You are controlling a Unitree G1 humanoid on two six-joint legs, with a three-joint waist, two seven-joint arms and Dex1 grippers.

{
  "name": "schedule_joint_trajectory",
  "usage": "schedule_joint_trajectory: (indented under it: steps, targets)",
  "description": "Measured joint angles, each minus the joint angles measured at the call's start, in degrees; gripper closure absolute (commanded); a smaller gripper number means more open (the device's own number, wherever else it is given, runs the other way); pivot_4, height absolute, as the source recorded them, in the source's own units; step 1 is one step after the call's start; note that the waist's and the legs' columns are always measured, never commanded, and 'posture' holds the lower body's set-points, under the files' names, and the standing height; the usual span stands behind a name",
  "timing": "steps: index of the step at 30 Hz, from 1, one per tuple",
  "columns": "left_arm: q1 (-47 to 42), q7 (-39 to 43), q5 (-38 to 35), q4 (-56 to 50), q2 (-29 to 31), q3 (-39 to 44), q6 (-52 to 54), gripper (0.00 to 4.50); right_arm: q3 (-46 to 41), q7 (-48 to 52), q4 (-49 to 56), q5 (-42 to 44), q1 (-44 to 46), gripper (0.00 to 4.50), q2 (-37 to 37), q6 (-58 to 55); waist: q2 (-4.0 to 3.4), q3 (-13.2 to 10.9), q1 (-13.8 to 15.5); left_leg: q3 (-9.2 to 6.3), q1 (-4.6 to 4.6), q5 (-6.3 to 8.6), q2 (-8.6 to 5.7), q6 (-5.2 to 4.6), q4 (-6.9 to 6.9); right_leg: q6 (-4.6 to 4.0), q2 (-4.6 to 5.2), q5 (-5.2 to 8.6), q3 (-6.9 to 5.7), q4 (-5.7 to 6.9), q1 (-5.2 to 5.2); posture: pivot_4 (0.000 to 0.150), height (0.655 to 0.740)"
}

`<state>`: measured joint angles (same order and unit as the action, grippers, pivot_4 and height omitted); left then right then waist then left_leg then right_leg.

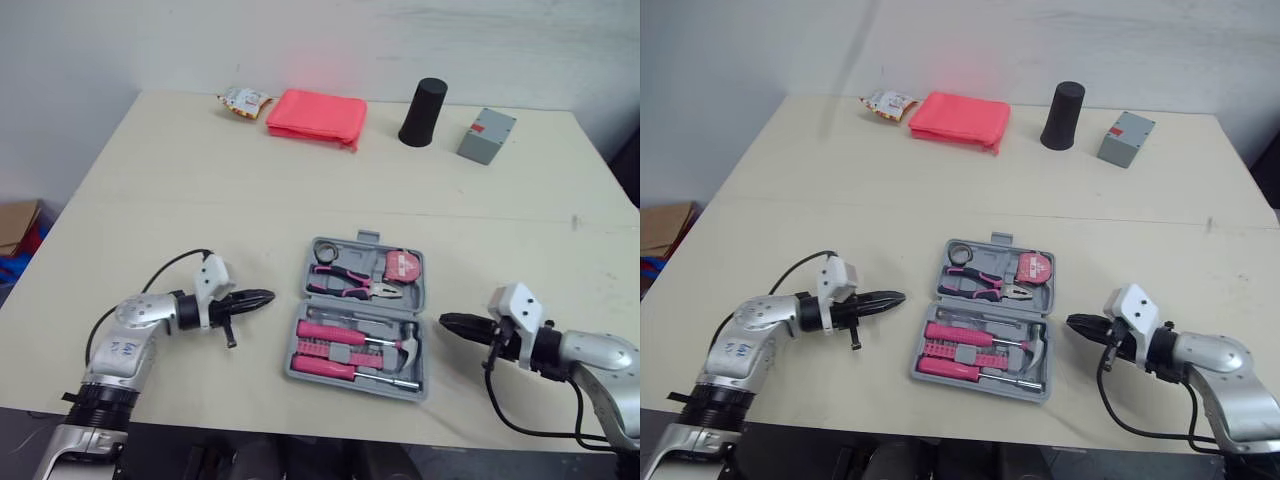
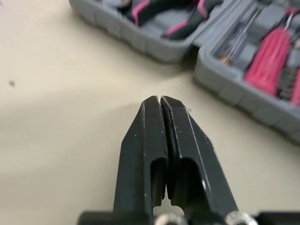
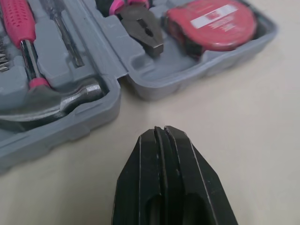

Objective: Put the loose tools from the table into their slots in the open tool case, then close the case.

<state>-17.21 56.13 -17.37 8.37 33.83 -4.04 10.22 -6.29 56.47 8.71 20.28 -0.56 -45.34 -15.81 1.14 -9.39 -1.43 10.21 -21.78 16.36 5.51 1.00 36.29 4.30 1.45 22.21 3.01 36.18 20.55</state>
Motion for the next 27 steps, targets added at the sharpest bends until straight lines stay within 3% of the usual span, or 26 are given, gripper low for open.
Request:
schedule_joint_trajectory:
  steps: [4, 10, 27]
  targets:
    - [-2.60, -1.97, 2.45, 1.64, -3.16, -1.07, -1.53, 4.50, 3.18, 0.69, -1.39, -1.15, 3.41, 4.45, 0.28, -0.58, 0.00, -0.01, -0.17, 0.00, -0.42, 0.02, 0.05, 0.01, 0.52, 0.17, -0.03, 0.10, 0.03, 0.52, 0.43, 0.150, 0.7400]
    - [-2.80, -2.86, 3.67, 1.17, -6.08, -2.70, -0.76, 4.50, 7.43, 0.41, -4.13, -2.80, 7.97, 4.45, 3.14, -0.50, 0.07, -0.08, -0.74, 0.05, -0.31, -0.22, 0.04, -0.02, 0.94, 0.23, -0.03, 0.06, 0.17, 1.33, 0.53, 0.150, 0.7400]
    - [-0.20, -8.95, 4.33, -1.12, -5.20, 1.82, 2.93, 4.50, 12.54, 1.38, -19.75, -9.51, 22.58, 4.45, 11.80, 7.53, 0.12, -0.10, -3.49, 0.02, -0.20, -0.51, 0.08, 0.03, 0.86, 0.18, -0.08, -0.19, 0.17, 1.60, 0.56, 0.150, 0.7400]
